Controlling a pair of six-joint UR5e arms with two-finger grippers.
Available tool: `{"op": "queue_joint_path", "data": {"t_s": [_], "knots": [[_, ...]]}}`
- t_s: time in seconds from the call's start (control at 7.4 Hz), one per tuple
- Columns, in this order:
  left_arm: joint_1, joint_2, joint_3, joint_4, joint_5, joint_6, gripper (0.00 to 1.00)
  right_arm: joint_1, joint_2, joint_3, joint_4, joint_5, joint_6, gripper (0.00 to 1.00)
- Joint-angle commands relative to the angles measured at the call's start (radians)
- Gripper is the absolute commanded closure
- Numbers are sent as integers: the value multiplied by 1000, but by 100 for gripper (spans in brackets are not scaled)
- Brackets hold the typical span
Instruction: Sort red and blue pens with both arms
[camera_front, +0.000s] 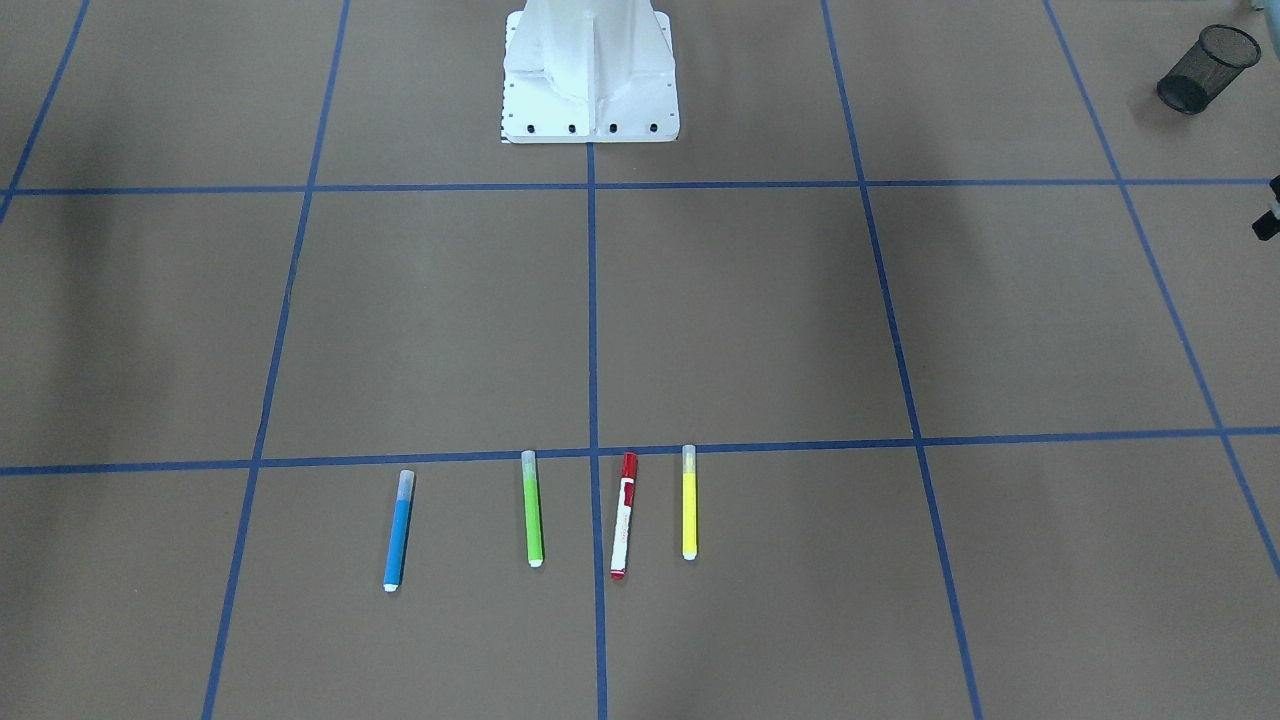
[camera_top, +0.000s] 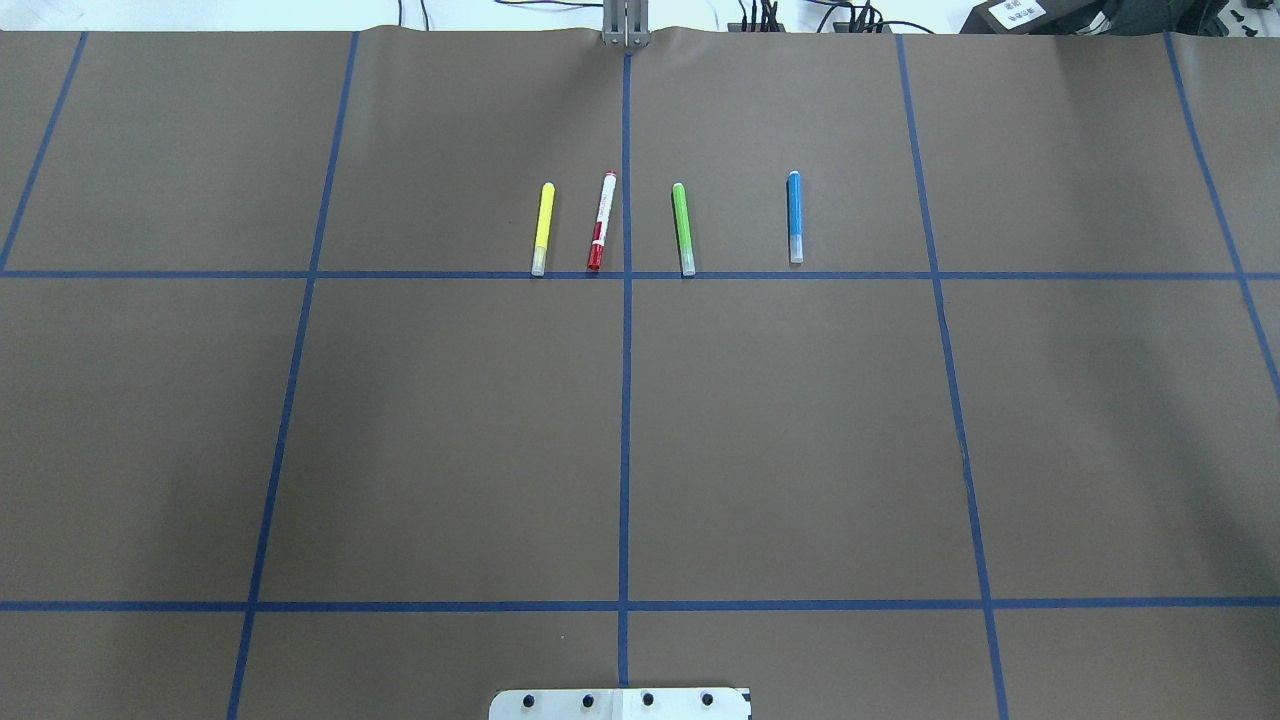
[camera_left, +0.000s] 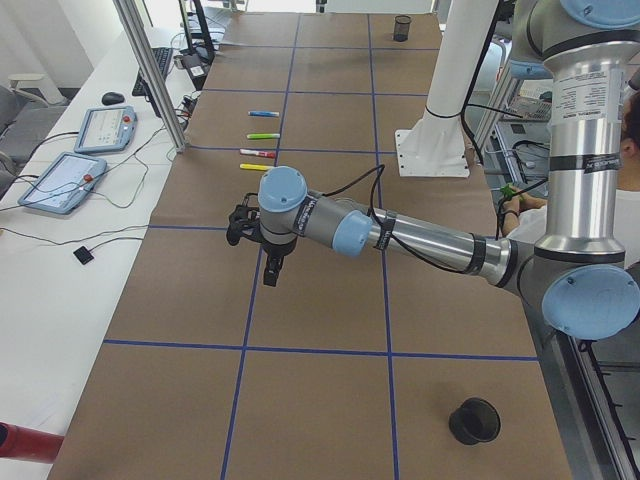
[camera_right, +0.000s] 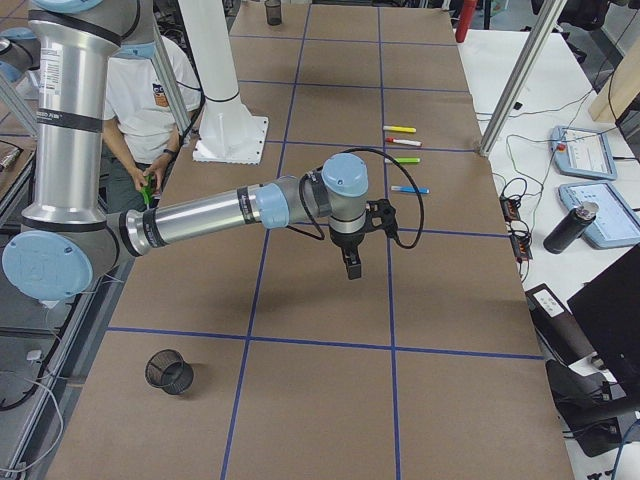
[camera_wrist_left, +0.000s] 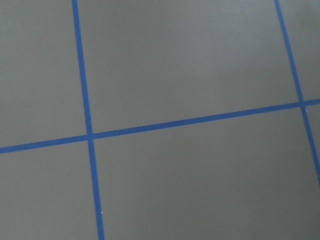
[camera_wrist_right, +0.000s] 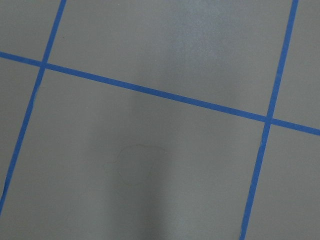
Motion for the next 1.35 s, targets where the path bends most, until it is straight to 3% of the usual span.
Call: {"op": "queue_joint_path", "data": {"t_s": [0.0,0.14,0.54,0.81,0.95,1.22], "knots": [[33,-6,-6,-2,-2,-5,5,0,1,-38,68,6,-5,0],[42,0,-13,-4,-5,-11,0,-2,-1,-55,118,5,1,0],[47,-9,-51,-5,-7,-26,0,-2,-4,-72,160,37,-5,0],[227,-123,-81,14,103,-184,1,-12,-5,-86,160,45,26,0],[293,-180,-64,49,110,-186,3,-15,-5,-86,160,43,50,0],[448,-448,-38,353,159,-200,4,-26,-1,-86,160,43,60,0]]}}
